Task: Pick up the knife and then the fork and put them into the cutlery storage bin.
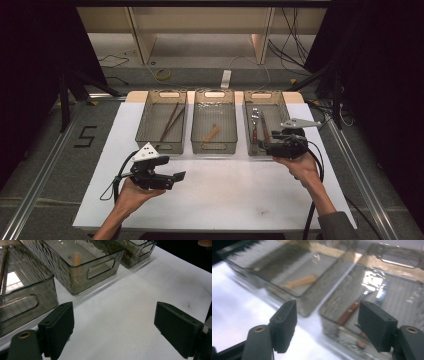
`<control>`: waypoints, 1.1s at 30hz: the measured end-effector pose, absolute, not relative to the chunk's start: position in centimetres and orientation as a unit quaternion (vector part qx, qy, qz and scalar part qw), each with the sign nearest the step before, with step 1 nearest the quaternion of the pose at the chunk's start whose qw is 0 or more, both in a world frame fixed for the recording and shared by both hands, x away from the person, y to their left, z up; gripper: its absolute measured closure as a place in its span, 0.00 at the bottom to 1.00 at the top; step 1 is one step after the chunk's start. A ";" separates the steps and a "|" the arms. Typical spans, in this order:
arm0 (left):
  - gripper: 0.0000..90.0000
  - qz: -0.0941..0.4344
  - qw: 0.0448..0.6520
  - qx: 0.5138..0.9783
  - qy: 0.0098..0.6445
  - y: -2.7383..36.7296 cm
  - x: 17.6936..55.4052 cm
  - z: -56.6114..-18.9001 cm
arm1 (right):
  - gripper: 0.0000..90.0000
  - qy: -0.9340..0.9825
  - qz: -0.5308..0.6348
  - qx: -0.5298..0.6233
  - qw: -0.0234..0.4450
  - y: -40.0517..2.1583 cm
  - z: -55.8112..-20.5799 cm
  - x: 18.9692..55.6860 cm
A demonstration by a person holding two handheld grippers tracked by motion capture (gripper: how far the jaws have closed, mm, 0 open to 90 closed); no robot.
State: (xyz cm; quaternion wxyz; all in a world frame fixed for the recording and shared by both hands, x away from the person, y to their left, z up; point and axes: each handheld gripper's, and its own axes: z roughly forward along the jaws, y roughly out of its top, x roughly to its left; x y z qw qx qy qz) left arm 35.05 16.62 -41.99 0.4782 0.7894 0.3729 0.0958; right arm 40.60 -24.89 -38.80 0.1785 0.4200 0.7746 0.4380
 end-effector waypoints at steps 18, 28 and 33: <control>0.17 0.092 0.481 0.790 0.369 16.8 34.8 -42.1 | 0.29 0.761 0.504 0.376 0.160 -24.0 -41.1 33.9; 0.17 0.085 0.490 0.784 0.371 17.0 34.5 -42.0 | 0.28 0.748 0.518 0.383 0.157 -24.3 -42.5 31.9; 0.17 0.080 0.489 0.785 0.371 17.1 34.4 -42.0 | 0.26 0.747 0.519 0.386 0.155 -24.5 -42.8 31.3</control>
